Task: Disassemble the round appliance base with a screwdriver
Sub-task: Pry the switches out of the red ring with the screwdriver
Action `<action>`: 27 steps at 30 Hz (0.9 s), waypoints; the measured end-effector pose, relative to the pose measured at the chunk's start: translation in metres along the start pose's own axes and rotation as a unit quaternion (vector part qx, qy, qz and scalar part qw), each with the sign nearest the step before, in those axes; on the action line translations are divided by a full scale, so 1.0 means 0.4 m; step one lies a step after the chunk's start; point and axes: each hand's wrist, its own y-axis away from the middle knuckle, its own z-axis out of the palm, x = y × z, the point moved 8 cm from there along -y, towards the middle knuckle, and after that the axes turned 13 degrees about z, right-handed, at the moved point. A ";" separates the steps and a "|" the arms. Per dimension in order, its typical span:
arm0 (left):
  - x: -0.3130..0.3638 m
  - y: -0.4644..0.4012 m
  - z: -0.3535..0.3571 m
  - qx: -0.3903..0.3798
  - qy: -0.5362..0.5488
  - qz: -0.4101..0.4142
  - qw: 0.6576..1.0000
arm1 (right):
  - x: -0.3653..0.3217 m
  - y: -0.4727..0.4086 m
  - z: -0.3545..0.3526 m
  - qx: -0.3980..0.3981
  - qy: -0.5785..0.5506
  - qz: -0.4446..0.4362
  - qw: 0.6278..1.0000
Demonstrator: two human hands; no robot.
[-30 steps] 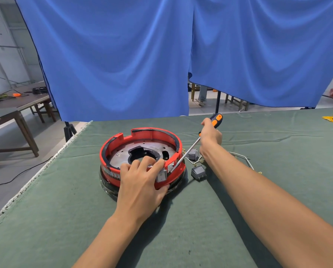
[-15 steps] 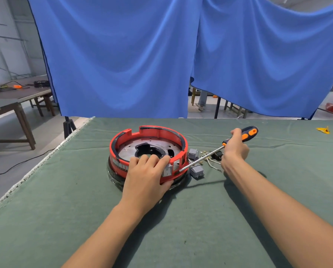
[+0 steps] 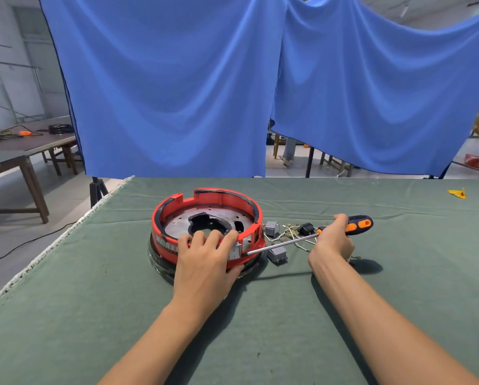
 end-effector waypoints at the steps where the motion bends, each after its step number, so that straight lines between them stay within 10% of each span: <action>1: 0.000 0.000 0.000 0.003 0.002 0.000 1.000 | 0.000 0.000 0.002 0.001 0.000 0.002 1.000; 27: 0.000 -0.012 -0.003 0.011 0.040 -0.008 0.999 | 0.061 0.019 0.141 -0.076 0.065 0.027 0.995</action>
